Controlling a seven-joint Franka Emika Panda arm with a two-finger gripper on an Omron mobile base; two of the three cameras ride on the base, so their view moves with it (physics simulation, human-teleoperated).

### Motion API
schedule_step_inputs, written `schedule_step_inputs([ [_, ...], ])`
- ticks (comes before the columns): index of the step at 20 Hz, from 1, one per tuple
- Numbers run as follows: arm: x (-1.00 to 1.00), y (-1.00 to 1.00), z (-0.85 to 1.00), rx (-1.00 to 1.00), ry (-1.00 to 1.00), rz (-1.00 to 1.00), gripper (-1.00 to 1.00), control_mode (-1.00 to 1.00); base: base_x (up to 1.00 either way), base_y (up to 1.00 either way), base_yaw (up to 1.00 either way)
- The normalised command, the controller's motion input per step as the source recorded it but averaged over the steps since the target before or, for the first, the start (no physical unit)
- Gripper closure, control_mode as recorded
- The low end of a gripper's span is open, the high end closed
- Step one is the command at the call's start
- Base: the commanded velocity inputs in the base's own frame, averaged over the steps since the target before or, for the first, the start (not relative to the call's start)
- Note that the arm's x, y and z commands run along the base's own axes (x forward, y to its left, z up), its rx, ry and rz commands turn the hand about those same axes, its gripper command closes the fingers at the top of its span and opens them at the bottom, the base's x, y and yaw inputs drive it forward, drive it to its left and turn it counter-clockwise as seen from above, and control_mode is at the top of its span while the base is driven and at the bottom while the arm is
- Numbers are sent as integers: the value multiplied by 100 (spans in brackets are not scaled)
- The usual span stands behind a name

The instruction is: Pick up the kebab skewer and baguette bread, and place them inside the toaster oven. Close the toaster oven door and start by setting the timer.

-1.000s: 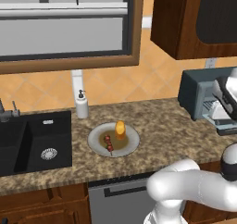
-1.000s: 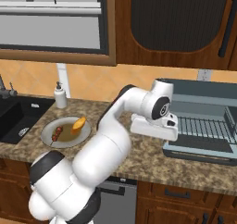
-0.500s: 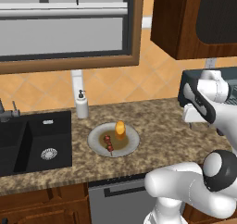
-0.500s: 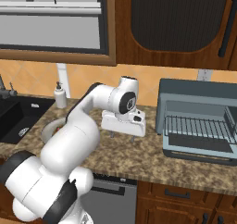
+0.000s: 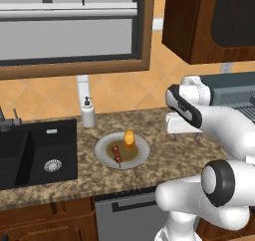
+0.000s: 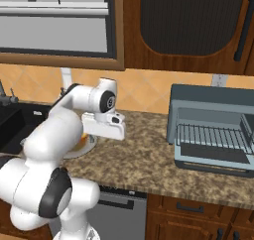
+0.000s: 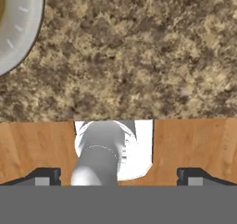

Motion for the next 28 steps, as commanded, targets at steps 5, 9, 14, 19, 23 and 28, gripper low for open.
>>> schedule_step_inputs([
  [5, 7, 99, 0, 0, 13, 0, -100, -100, 0, 0, 0],
  [9, 6, 96, -2, 0, 14, 0, -100, -100, 0, 0, 0],
  [14, 13, 70, -12, 0, 9, 2, -100, -100, 0, 0, 0],
  [19, 21, 53, -8, 0, 7, 4, -100, -100, 0, 0, 0],
  [23, 31, 37, -19, 0, 1, 3, -100, -100, 0, 0, 0],
  [28, 48, 43, -34, -1, -2, 0, -100, -100, 0, 0, 0],
])
